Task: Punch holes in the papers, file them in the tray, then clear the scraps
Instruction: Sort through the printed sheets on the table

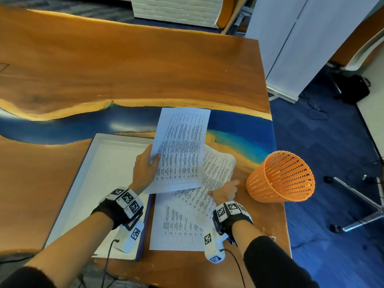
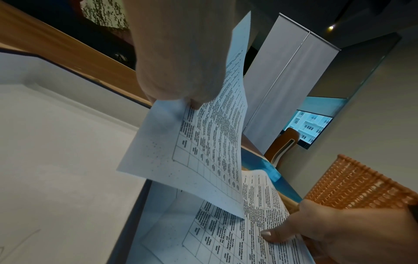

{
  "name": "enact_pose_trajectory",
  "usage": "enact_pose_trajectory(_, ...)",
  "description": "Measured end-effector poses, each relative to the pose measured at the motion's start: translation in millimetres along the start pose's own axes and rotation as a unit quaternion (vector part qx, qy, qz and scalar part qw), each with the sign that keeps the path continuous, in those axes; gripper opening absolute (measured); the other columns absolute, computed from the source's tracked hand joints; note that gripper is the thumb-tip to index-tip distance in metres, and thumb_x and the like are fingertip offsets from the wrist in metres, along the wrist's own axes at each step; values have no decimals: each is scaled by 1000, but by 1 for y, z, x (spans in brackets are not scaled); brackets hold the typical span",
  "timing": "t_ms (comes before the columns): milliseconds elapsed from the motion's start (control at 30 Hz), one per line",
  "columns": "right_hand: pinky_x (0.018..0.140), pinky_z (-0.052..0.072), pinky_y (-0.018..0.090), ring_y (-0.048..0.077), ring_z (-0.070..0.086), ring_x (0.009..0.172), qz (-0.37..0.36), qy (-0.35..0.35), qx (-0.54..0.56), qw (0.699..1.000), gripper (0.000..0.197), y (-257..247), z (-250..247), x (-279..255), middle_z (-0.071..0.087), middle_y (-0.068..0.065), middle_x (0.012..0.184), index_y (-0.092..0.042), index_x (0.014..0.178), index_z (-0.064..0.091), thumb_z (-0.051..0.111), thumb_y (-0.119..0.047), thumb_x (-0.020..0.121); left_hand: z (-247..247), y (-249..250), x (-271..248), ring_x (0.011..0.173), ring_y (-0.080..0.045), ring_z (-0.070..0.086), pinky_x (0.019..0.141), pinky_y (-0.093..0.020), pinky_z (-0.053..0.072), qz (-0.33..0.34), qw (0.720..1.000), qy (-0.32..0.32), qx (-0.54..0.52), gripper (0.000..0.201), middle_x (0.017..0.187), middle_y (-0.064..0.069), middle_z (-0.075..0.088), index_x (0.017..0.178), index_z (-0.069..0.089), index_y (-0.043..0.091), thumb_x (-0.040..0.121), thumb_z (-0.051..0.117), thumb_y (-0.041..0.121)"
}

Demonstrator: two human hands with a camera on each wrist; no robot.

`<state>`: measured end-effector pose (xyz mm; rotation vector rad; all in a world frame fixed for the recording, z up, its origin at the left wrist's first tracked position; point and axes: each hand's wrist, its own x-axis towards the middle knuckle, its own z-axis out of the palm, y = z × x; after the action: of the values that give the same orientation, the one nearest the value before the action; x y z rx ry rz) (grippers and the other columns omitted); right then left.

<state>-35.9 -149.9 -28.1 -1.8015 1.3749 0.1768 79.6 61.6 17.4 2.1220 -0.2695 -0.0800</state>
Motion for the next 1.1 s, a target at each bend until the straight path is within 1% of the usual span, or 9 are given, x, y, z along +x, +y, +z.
enact_pose_trajectory(133, 87, 49, 43, 38, 57, 110, -38, 18, 58, 997, 59, 12, -13, 4, 58, 22, 122, -2, 126, 41, 71, 2, 76, -1, 1, 2, 85, -29, 66, 72, -43, 57, 7, 1000, 1, -1, 28, 97, -3, 64, 123, 54, 8, 98, 48, 17)
enact_pose_trajectory(333, 79, 48, 38, 35, 62, 91, -134, 20, 25, 990, 14, 47, -45, 20, 69, 21, 98, -2, 93, 67, 60, 0, 81, -2, 2, 9, 78, -31, 65, 68, -48, 56, 19, 999, 33, -4, 27, 94, -12, 67, 123, 54, 6, 97, 48, 15)
enact_pose_trajectory(500, 74, 52, 38, 33, 62, 81, -145, -16, -11, 989, 8, 68, -65, 27, 69, 25, 89, 10, 83, 64, 63, 7, 76, -3, 13, 14, 78, -28, 60, 68, -39, 51, 25, 994, 111, 1, 24, 94, -18, 65, 116, 55, 1, 98, 47, 15)
enact_pose_trajectory(633, 66, 56, 18, 16, 66, 74, -169, -79, 86, 979, 14, 76, -83, 21, 64, 26, 92, 22, 92, 59, 59, 18, 79, -6, 16, 15, 86, -32, 61, 70, -32, 43, 9, 990, 140, -6, 27, 101, -20, 66, 118, 54, -3, 98, 47, 14)
enact_pose_trajectory(700, 72, 58, 22, 28, 66, 92, -193, -106, 133, 966, 18, 74, -86, 18, 65, 28, 100, 13, 96, 63, 63, 13, 78, -7, 20, 10, 82, -26, 58, 68, -28, 41, 12, 993, 113, -11, 27, 97, -13, 64, 120, 54, -2, 98, 47, 12)
enact_pose_trajectory(767, 74, 56, 20, 27, 64, 100, -202, -134, 181, 953, 24, 65, -84, 14, 66, 19, 108, -3, 104, 64, 65, 4, 81, -5, 20, 2, 81, -22, 58, 62, -24, 43, 11, 998, 62, -28, 28, 95, -5, 60, 122, 54, -1, 98, 48, 11)
enact_pose_trajectory(867, 80, 57, 31, 23, 65, 100, -194, -174, 233, 937, 27, 40, -81, 5, 66, 16, 116, -2, 112, 62, 63, -10, 86, 4, 16, -7, 75, -20, 61, 61, -22, 48, -9, 998, -11, -67, 27, 95, -6, 62, 122, 55, 1, 96, 51, 10)
enact_pose_trajectory(967, 76, 59, 27, 27, 65, 99, -205, -192, 247, 927, 32, 14, -79, 0, 65, 16, 115, 1, 115, 60, 62, -15, 87, 13, 14, -18, 79, -23, 62, 68, -32, 54, -14, 990, -91, -111, 16, 95, -11, 65, 109, 60, 7, 94, 54, 6)
enact_pose_trajectory(1100, 88, 54, 51, 35, 65, 101, -200, -207, 245, 926, 40, -5, -77, -4, 66, 22, 112, -3, 108, 64, 67, -30, 79, 11, 19, -32, 91, -4, 69, 72, -17, 56, -33, 961, -198, -189, 25, 106, 0, 67, 119, 57, 4, 95, 52, 4)
